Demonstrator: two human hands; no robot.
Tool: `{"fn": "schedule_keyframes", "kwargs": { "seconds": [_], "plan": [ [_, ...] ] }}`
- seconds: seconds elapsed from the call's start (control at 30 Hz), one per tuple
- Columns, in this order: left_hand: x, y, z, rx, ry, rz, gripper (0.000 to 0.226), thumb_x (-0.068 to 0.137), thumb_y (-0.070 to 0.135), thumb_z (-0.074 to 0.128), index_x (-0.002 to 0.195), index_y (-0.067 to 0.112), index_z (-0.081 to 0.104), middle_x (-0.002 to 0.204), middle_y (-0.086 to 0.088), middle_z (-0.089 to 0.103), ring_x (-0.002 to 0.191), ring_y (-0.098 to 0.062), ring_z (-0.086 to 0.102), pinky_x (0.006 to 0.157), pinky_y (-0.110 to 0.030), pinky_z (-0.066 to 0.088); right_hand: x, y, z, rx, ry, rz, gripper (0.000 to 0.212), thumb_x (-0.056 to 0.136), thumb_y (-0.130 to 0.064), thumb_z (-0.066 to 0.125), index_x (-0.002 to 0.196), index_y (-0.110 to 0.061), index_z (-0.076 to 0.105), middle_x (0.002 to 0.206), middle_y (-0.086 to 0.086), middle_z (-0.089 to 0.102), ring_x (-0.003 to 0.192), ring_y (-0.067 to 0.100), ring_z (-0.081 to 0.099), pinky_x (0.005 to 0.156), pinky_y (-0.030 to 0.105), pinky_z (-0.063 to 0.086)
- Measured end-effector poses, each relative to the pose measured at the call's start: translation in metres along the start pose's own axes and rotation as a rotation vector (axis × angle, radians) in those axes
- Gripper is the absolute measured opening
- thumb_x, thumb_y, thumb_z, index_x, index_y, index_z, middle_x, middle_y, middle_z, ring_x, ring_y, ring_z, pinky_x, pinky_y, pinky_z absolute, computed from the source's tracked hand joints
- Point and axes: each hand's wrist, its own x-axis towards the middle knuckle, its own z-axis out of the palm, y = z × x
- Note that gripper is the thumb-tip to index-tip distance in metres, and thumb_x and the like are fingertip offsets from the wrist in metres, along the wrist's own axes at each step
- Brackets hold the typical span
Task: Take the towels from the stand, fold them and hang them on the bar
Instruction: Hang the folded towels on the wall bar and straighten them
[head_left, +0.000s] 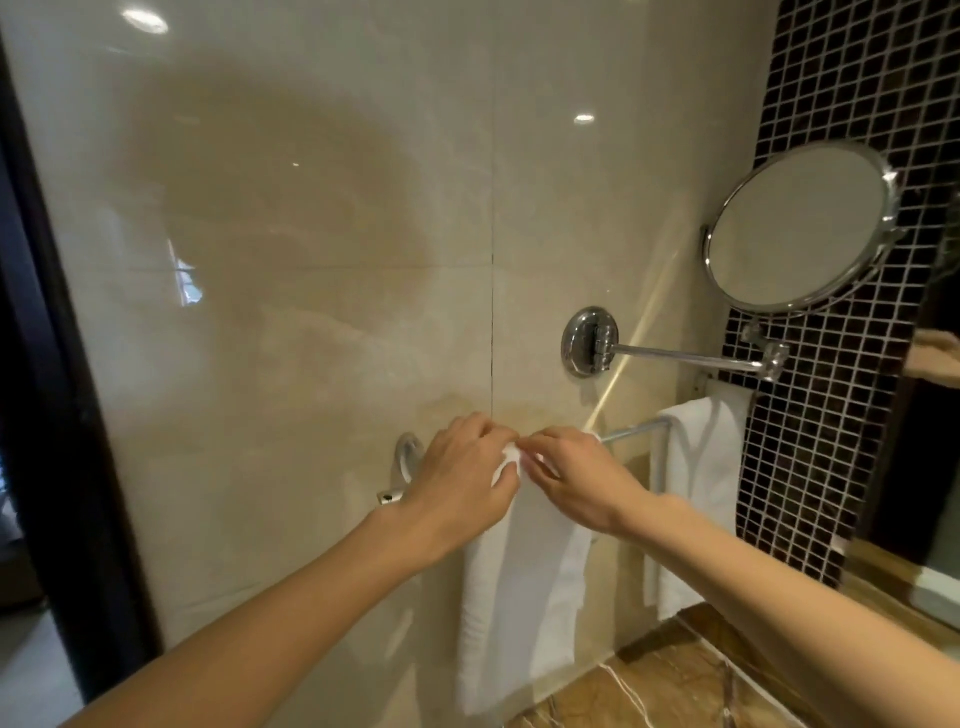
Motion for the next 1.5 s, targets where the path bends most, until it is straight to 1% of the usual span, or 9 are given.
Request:
{"fn": "schedule_keyframes", "kwargs": {
  "seconds": [0.2, 0.33, 0.47, 0.67, 0.8, 0.97, 1.23, 1.37, 1.5],
  "plan": [
    [-0.043, 0.009, 0.007, -0.181, 0.124, 0.171, 0.029, 0.078, 0.003, 0.059, 0.106, 0.003, 0.066, 0.099, -0.012, 0.060, 0.091, -0.026, 0.059, 0.082, -0.034, 0.047, 0.006, 0.006, 0.000, 0.113, -0.027, 0.014, 0.032, 0.099, -0.025, 0.045, 0.122, -0.013, 0.064, 0.120, 0.008, 0.067, 0.109, 0.026, 0.060, 0.092, 0.039, 0.046],
    [-0.090, 0.012, 0.035, -0.495, -0.099, -0.050, 0.022, 0.088, 0.020, 0.053, 0.108, 0.019, 0.064, 0.081, 0.010, 0.057, 0.067, -0.005, 0.053, 0.063, -0.017, 0.041, 0.013, 0.006, 0.004, 0.158, -0.040, 0.071, 0.030, 0.099, -0.024, 0.044, 0.115, -0.014, 0.066, 0.117, 0.007, 0.067, 0.107, 0.026, 0.059, 0.088, 0.035, 0.043],
    [-0.158, 0.002, 0.092, -0.582, -0.155, -0.426, 0.006, 0.085, 0.034, 0.056, 0.091, 0.032, 0.056, 0.066, 0.011, 0.047, 0.057, -0.005, 0.043, 0.061, -0.033, 0.043, 0.015, 0.005, 0.011, 0.143, -0.019, 0.065, 0.028, 0.098, -0.019, 0.041, 0.106, -0.012, 0.067, 0.108, 0.011, 0.068, 0.100, 0.031, 0.059, 0.086, 0.039, 0.044],
    [-0.204, -0.011, 0.157, -0.526, -0.446, -0.732, 0.062, 0.075, 0.056, 0.067, 0.124, 0.035, 0.037, 0.134, 0.012, 0.028, 0.113, 0.000, 0.043, 0.089, -0.018, 0.035, 0.015, 0.005, 0.018, 0.163, 0.045, 0.060, 0.028, 0.098, -0.017, 0.042, 0.102, -0.011, 0.069, 0.103, 0.009, 0.070, 0.096, 0.031, 0.060, 0.086, 0.039, 0.043],
    [-0.204, -0.013, 0.184, -0.568, -0.434, -0.732, 0.063, 0.070, 0.050, 0.076, 0.124, 0.032, 0.048, 0.153, 0.007, 0.002, 0.139, -0.008, 0.020, 0.104, -0.015, 0.017, 0.019, 0.004, 0.019, 0.122, 0.027, 0.092, 0.029, 0.098, -0.021, 0.039, 0.098, -0.014, 0.067, 0.098, 0.010, 0.070, 0.092, 0.032, 0.059, 0.084, 0.041, 0.044],
    [-0.205, -0.025, 0.207, -0.545, -0.371, -0.713, 0.042, 0.080, 0.038, 0.074, 0.118, 0.024, 0.063, 0.145, 0.002, 0.029, 0.131, -0.010, 0.033, 0.096, -0.008, 0.019, 0.028, 0.006, 0.017, 0.024, -0.088, 0.114, 0.038, 0.097, -0.030, 0.032, 0.062, -0.016, 0.041, 0.074, 0.006, 0.052, 0.077, 0.035, 0.053, 0.070, 0.040, 0.043],
    [-0.212, -0.029, 0.225, -0.561, -0.270, -0.714, 0.020, 0.086, 0.029, 0.068, 0.104, 0.020, 0.071, 0.113, 0.010, 0.045, 0.087, 0.013, 0.045, 0.076, 0.005, 0.029, 0.045, 0.012, 0.014, -0.050, -0.179, 0.136, 0.048, 0.097, -0.039, 0.030, 0.054, -0.018, 0.037, 0.069, 0.008, 0.048, 0.072, 0.029, 0.050, 0.068, 0.038, 0.041],
    [-0.221, -0.024, 0.239, -0.581, -0.260, -0.825, 0.017, 0.085, 0.031, 0.069, 0.096, 0.018, 0.073, 0.106, 0.006, 0.055, 0.094, -0.005, 0.056, 0.075, -0.010, 0.037, 0.040, 0.010, 0.013, -0.015, -0.147, 0.076, 0.048, 0.101, -0.036, 0.030, 0.061, -0.013, 0.042, 0.066, 0.007, 0.048, 0.071, 0.031, 0.050, 0.067, 0.037, 0.039],
    [-0.228, -0.024, 0.246, -0.637, -0.152, -0.871, 0.008, 0.082, 0.019, 0.073, 0.077, 0.013, 0.072, 0.090, 0.008, 0.059, 0.084, -0.011, 0.059, 0.073, -0.012, 0.041, 0.029, 0.005, 0.001, 0.049, -0.045, -0.047, 0.036, 0.100, -0.033, 0.038, 0.094, -0.008, 0.064, 0.090, 0.011, 0.064, 0.085, 0.029, 0.057, 0.077, 0.044, 0.044]
  ]
}}
